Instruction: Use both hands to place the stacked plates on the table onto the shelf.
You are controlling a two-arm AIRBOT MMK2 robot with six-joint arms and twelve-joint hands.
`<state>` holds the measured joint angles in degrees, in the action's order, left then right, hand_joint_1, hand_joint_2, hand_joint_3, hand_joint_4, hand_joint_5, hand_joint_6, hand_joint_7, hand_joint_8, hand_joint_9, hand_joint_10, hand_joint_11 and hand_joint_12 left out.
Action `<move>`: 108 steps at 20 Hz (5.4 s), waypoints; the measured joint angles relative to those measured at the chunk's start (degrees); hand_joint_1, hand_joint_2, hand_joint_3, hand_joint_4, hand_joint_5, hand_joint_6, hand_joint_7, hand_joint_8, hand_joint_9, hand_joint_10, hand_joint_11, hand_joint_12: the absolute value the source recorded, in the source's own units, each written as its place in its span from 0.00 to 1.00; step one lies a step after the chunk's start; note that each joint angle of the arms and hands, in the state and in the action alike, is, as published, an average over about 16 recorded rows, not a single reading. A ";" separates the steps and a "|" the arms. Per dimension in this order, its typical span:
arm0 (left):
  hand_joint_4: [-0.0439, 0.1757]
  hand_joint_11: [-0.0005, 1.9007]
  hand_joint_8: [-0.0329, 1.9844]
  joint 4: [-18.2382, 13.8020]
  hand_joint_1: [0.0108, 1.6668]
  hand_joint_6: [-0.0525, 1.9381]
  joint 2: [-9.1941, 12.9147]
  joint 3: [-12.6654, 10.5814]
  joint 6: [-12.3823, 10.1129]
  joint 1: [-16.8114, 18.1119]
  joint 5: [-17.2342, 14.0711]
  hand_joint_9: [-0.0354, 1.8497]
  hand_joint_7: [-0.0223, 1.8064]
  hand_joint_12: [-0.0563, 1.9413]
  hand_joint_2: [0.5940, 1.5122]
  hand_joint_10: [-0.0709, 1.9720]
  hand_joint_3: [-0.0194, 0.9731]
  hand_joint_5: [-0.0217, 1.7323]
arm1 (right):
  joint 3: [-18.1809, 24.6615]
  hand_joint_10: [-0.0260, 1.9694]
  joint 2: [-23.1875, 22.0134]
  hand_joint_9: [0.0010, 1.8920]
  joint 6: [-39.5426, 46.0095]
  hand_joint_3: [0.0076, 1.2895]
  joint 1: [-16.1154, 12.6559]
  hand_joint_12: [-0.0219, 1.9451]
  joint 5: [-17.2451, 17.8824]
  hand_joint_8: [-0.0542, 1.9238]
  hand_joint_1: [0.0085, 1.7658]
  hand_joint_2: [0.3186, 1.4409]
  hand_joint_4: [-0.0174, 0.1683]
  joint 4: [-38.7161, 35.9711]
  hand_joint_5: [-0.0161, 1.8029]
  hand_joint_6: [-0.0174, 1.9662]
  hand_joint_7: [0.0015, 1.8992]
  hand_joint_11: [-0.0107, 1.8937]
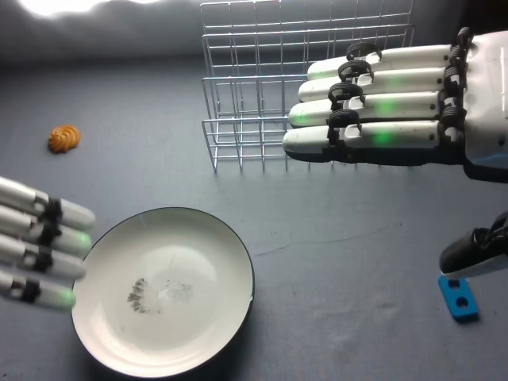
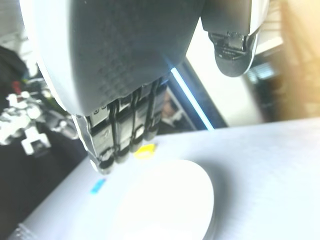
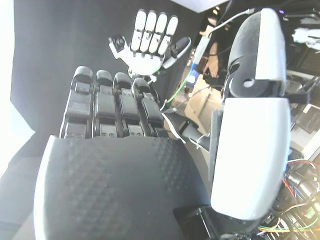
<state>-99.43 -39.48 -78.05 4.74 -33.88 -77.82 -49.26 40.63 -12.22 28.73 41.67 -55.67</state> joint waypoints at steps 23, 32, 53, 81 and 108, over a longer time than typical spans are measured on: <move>0.21 0.01 0.02 4.80 0.00 0.03 -0.65 6.87 3.55 -12.93 20.25 0.03 0.02 0.02 0.59 0.04 0.04 0.03 | 0.41 0.02 0.03 0.01 -0.85 0.01 0.03 0.01 0.01 0.03 0.59 0.50 0.10 -1.18 0.02 0.02 0.01 0.02; 0.19 0.01 0.02 7.82 0.00 0.03 0.07 10.09 3.18 -16.31 28.13 0.03 0.02 0.02 0.59 0.04 0.04 0.03 | 0.48 0.02 0.03 0.01 -1.03 0.01 0.50 0.01 0.00 0.03 0.59 0.50 0.11 -1.28 0.02 0.02 0.01 0.02; 0.16 0.01 0.02 13.71 0.00 0.02 0.64 18.06 1.75 -22.64 38.93 0.03 0.02 0.03 0.60 0.04 0.04 0.01 | 0.80 0.02 0.18 0.01 -1.99 0.01 2.25 0.01 -0.91 0.03 0.58 0.51 0.11 -2.23 0.02 0.02 0.01 0.02; 0.18 0.01 0.01 34.25 0.00 0.02 -3.96 27.41 1.42 -23.89 49.06 0.02 0.00 0.04 0.60 0.03 0.04 0.01 | -1.90 0.02 13.95 0.01 -20.43 0.01 5.22 0.01 -12.43 0.04 0.58 0.53 0.11 7.06 0.02 0.02 0.01 0.02; 0.16 0.01 0.01 37.73 0.00 0.01 -5.78 28.11 1.41 -22.19 49.26 0.02 0.00 0.04 0.60 0.04 0.04 0.01 | -13.40 0.02 32.57 0.15 -39.02 0.01 6.42 0.31 -18.99 0.03 0.59 0.65 0.11 15.18 0.17 0.02 0.16 0.07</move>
<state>-61.70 -45.25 -49.94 6.15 -56.07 -28.56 -62.66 73.20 -51.24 35.15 22.69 -40.48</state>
